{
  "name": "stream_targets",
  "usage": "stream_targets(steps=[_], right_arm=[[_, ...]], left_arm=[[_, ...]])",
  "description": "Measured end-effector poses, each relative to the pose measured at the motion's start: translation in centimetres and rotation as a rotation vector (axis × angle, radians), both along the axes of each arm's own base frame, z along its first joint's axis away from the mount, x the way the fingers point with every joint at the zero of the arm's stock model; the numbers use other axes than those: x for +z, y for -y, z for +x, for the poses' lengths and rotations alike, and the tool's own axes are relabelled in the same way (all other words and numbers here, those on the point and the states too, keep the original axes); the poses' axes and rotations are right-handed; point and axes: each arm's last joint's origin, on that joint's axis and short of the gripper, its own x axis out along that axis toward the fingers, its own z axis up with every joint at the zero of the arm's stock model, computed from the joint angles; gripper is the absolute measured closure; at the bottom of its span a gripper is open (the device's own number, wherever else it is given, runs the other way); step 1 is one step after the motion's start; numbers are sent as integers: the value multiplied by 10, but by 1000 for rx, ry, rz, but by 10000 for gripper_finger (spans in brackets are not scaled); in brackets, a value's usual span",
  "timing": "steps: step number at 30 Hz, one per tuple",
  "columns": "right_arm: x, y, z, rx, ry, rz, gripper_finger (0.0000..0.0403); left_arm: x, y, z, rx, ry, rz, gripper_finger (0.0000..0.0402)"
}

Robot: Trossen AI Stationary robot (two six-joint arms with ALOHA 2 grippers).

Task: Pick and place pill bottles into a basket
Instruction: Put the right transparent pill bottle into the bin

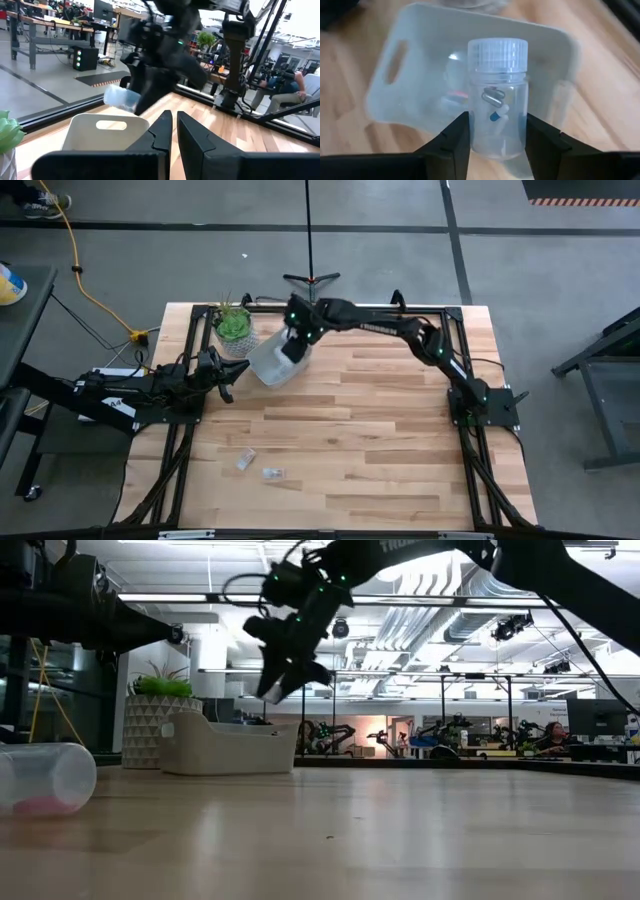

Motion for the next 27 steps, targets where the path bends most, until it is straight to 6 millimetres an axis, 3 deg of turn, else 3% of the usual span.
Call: stream_targets(steps=[5, 12, 17, 27], right_arm=[[-1, 12, -6, -40, -11, 41, 245], [-4, -1, -1, -9, -27, 30, 257], [-20, -6, 2, -9, -92, 27, 250], [-31, -5, 1, -37, -146, -1, 235]], left_arm=[[0, 0, 0, 0, 0, 0, 337], [0, 0, 0, 0, 0, 0, 337], [0, 0, 0, 0, 0, 0, 337], [0, 0, 0, 15, 0, -1, 337]])
